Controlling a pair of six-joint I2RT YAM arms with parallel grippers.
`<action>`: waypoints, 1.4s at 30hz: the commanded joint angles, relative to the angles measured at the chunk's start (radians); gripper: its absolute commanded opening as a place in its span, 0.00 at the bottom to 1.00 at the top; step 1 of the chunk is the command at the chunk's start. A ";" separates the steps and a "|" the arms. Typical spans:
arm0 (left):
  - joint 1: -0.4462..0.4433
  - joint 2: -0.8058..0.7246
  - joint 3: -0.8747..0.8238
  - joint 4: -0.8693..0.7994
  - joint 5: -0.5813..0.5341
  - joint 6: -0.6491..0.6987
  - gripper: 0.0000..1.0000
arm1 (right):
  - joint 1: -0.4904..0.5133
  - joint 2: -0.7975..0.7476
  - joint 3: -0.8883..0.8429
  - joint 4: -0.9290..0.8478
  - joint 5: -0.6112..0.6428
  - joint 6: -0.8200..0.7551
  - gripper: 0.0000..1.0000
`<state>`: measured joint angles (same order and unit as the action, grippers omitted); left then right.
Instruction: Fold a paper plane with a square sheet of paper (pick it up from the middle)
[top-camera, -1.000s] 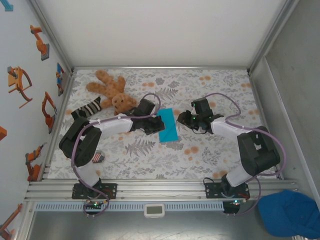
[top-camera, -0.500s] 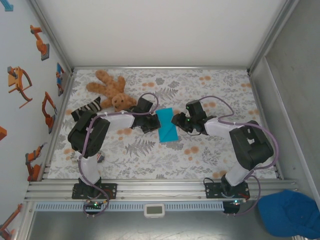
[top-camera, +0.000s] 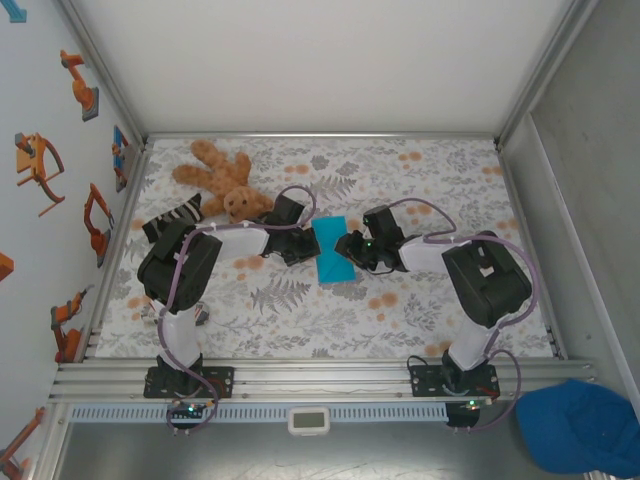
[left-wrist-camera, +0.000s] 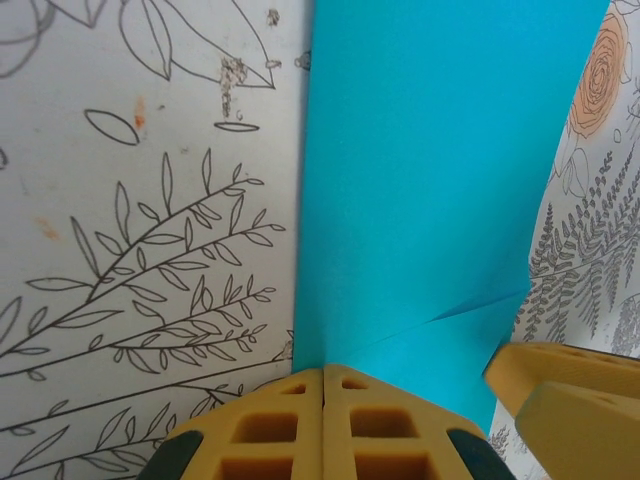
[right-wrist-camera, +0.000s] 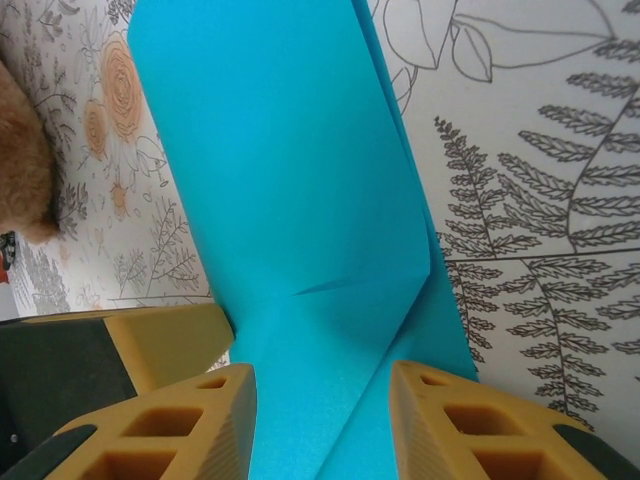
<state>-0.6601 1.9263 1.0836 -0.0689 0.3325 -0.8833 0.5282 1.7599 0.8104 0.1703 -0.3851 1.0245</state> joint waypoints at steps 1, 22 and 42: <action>0.005 0.014 -0.018 -0.002 0.003 -0.007 0.05 | 0.007 0.007 0.012 -0.006 0.011 0.019 0.39; 0.008 0.011 -0.066 0.050 0.036 -0.056 0.04 | 0.018 0.042 -0.027 0.157 -0.011 0.142 0.31; 0.013 -0.005 -0.060 0.037 0.036 -0.045 0.04 | 0.018 -0.004 -0.006 0.085 0.046 0.088 0.07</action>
<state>-0.6518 1.9259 1.0386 0.0227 0.3710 -0.9325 0.5404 1.7885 0.7963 0.2710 -0.3683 1.1267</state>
